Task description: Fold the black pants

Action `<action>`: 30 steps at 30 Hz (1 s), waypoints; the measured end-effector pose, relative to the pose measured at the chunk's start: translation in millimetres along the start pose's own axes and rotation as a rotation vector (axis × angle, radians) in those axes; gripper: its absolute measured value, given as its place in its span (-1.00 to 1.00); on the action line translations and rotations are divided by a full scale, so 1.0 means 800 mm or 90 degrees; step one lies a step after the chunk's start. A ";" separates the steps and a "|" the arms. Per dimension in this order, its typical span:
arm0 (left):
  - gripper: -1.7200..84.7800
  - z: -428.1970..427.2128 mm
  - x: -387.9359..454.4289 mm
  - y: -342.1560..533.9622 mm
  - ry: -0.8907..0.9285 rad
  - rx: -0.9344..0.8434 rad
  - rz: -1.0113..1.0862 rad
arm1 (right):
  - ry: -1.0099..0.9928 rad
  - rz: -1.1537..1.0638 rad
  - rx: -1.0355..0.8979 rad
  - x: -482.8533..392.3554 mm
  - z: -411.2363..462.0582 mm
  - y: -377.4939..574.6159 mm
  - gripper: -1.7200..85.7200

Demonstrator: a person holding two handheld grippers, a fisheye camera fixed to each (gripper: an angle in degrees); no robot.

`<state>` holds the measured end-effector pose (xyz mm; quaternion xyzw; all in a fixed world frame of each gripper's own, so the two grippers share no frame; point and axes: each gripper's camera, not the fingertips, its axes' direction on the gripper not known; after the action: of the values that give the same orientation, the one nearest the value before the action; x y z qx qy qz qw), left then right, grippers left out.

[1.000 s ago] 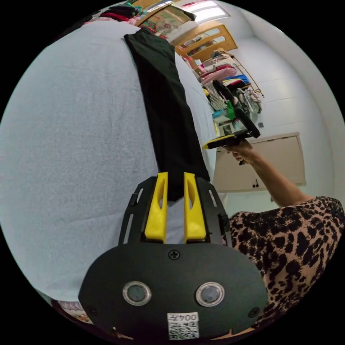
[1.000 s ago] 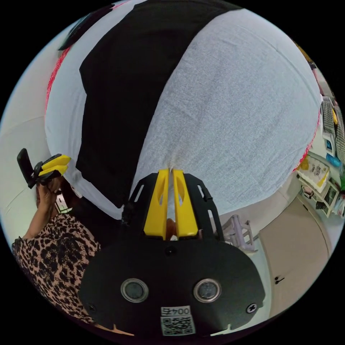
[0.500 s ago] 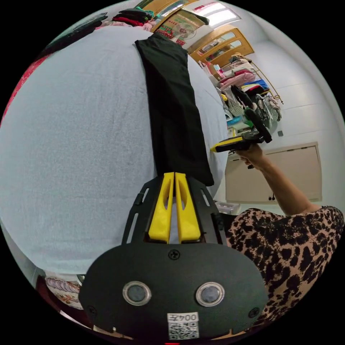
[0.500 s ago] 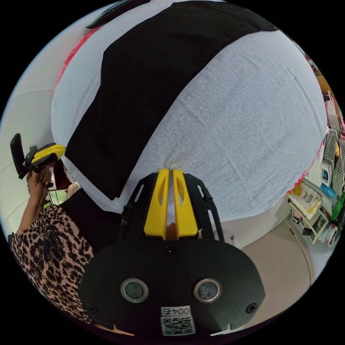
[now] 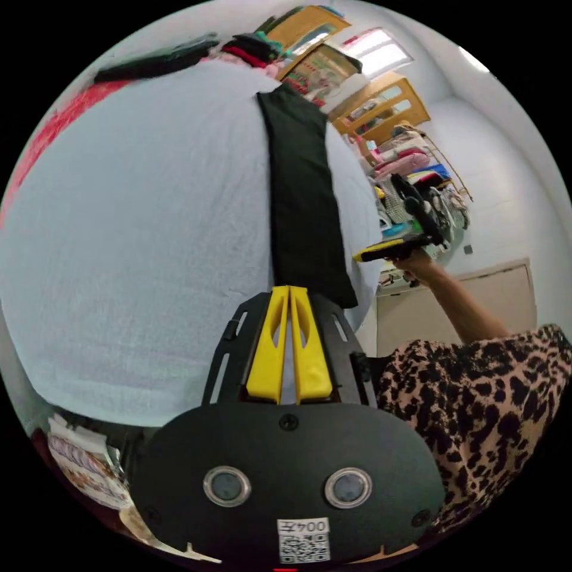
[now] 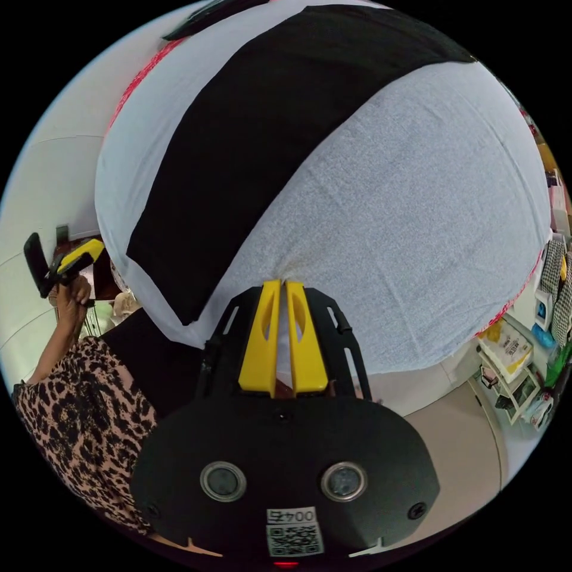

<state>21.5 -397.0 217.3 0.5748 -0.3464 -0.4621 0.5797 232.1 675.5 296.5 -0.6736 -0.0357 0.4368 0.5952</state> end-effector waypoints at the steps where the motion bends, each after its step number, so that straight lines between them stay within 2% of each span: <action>1: -0.95 0.005 0.023 -0.003 0.000 -0.008 0.058 | -0.004 0.000 -0.002 0.000 0.001 -0.001 -0.95; 7: -0.93 0.096 0.149 -0.009 -0.042 -0.134 0.340 | -0.051 0.009 0.007 0.003 0.012 -0.006 -0.96; 12: -0.91 0.164 0.196 0.004 -0.122 -0.227 0.470 | -0.022 -0.007 0.020 -0.012 0.021 -0.011 -0.97; 14: -0.91 0.184 0.195 0.010 -0.137 -0.269 0.487 | 0.007 -0.016 0.015 -0.022 0.025 -0.015 -0.97; 21: -0.92 0.188 0.189 0.014 -0.112 -0.294 0.471 | 0.058 -0.021 -0.010 -0.046 0.037 -0.035 -0.96; 30: -0.95 0.135 0.166 0.029 -0.128 -0.227 0.468 | 0.052 -0.011 -0.024 -0.060 0.048 -0.059 -0.92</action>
<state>-32.1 -560.4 233.6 0.2556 -0.4977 -0.3308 0.7599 200.9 691.4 365.2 -0.7015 -0.0256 0.4032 0.5871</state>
